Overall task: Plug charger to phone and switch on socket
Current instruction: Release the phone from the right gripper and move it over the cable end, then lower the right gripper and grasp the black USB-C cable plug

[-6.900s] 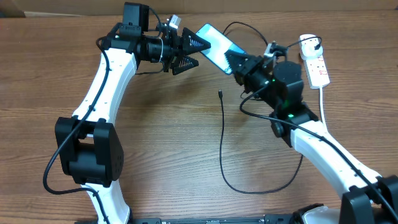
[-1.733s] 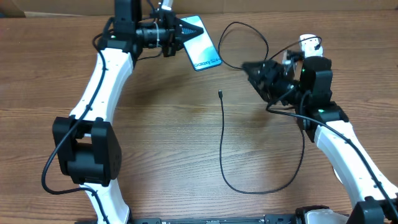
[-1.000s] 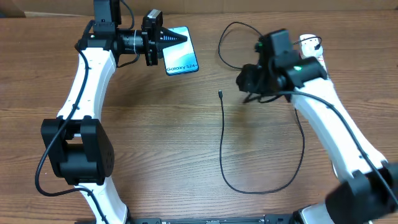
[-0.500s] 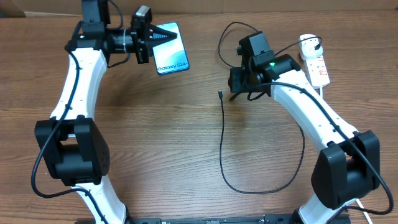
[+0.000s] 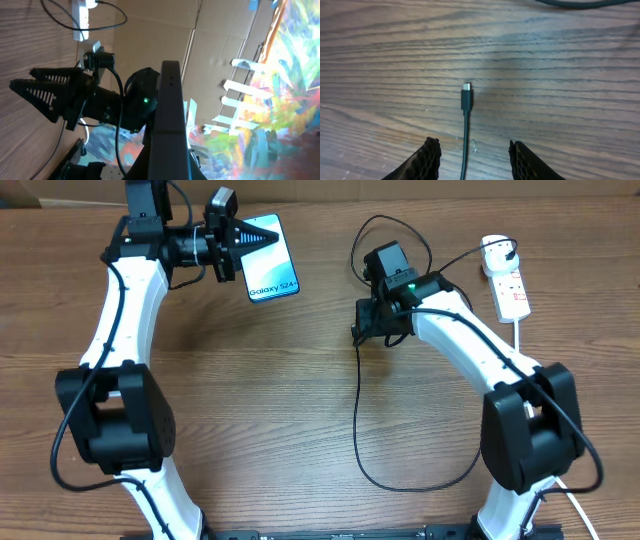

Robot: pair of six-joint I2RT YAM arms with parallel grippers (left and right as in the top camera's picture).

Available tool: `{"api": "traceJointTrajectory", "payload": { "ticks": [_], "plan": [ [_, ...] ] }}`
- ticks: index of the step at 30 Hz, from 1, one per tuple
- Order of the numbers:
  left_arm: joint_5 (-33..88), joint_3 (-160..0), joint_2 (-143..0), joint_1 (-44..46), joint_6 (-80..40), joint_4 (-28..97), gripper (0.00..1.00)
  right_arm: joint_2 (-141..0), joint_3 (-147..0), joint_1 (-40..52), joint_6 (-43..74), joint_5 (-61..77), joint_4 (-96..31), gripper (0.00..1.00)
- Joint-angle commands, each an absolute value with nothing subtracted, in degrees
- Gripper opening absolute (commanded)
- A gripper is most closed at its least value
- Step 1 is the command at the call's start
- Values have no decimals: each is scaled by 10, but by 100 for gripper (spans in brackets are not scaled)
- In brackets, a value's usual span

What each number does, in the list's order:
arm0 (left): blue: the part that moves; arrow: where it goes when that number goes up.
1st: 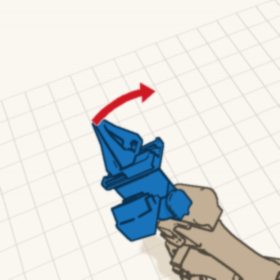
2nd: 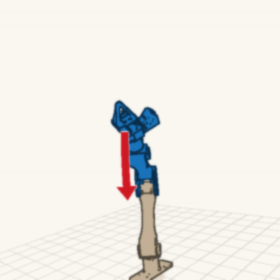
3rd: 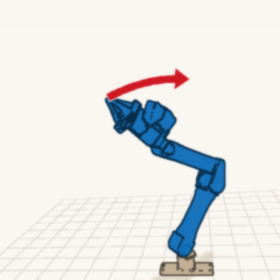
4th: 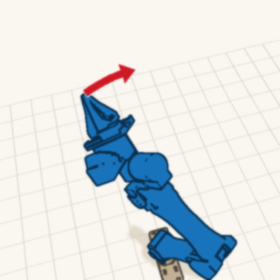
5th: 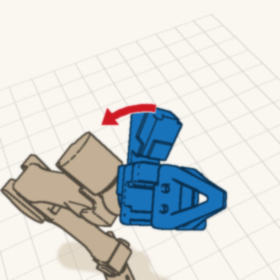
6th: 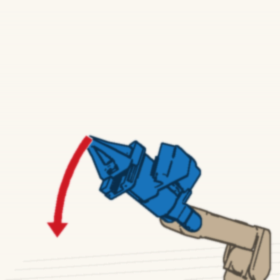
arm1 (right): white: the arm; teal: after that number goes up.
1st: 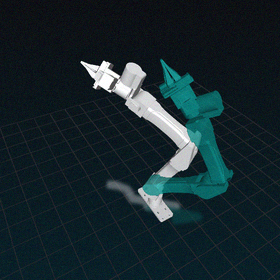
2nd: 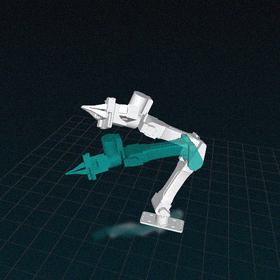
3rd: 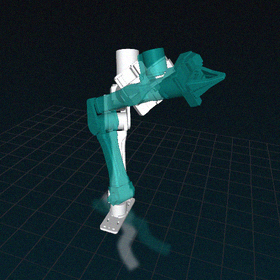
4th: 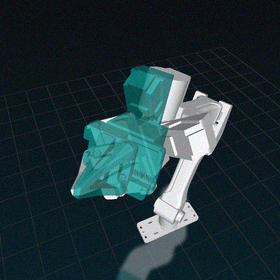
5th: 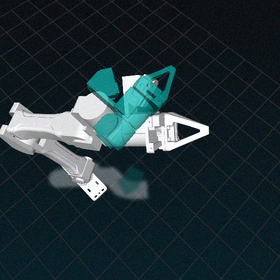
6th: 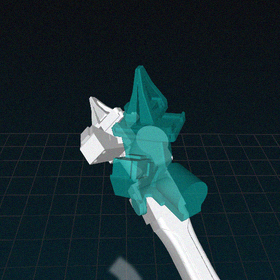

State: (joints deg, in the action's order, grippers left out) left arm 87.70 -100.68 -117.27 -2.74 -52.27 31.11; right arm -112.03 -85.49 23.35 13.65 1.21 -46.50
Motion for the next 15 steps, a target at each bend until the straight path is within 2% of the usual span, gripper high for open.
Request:
{"api": "traceJointTrajectory", "payload": {
  "ticks": [1,15],
  "plan": [
    [906,-1017,-1205,-30,-512,313,4,-1137,-870,236,134,7,-457,42],
    [906,-1017,-1246,-30,-492,312,4,-1190,-868,251,134,18,-419,37]
  ]
}}
